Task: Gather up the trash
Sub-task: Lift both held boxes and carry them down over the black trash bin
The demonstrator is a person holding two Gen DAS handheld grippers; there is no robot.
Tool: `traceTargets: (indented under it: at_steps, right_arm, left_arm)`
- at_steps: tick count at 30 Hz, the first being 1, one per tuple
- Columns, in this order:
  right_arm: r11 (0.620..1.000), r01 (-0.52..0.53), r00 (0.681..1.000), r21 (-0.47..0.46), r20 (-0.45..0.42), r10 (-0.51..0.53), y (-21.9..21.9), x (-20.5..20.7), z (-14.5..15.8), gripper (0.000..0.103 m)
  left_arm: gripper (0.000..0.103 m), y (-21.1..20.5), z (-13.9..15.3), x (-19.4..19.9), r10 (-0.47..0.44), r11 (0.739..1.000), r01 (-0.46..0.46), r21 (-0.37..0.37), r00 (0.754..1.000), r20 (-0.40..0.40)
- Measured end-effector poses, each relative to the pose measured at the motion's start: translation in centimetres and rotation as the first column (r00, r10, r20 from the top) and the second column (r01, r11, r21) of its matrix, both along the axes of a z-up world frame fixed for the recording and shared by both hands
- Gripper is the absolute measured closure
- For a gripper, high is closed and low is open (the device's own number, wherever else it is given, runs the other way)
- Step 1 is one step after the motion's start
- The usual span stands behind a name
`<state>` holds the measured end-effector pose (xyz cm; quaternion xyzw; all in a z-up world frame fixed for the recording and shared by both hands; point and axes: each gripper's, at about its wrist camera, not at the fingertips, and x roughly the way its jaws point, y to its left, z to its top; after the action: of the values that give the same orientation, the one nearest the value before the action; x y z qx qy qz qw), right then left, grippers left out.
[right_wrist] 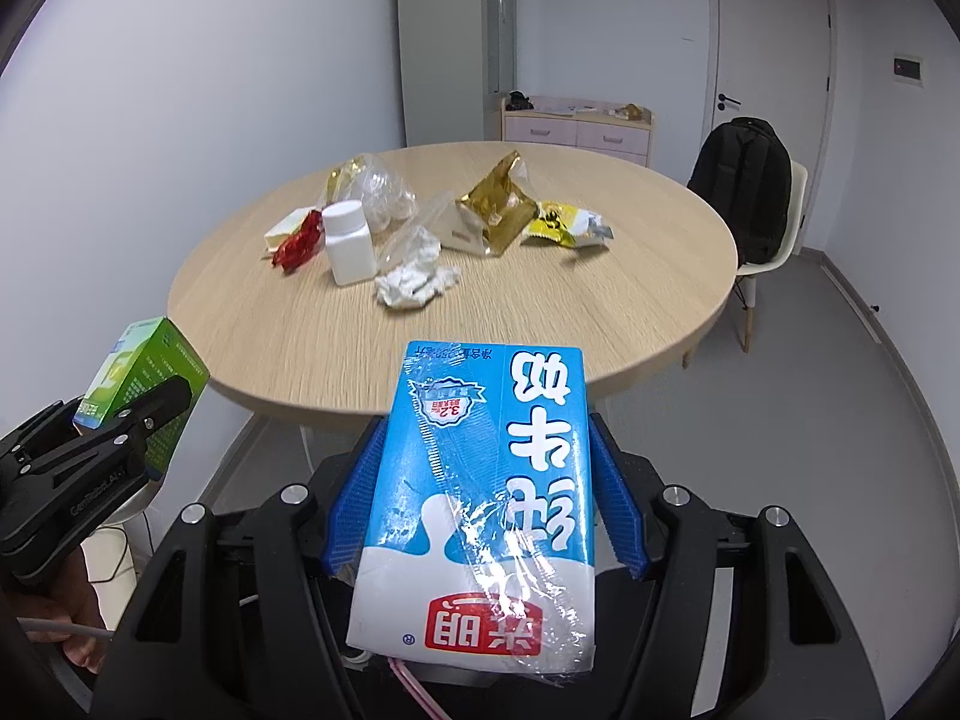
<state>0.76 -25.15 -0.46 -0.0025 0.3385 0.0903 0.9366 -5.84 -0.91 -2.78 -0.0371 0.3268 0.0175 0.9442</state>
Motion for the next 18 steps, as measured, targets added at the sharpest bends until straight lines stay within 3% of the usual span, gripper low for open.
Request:
traceTargets:
  at_steps: [18]
  right_arm:
    - [1.0,-0.026,0.997,-0.012,-0.072,0.025,1.1,-0.5,-6.7,0.041]
  left_arm:
    - [0.056,-1.0,-6.9,-0.2,-0.05,0.998,0.049,-0.041,0.998,-0.046]
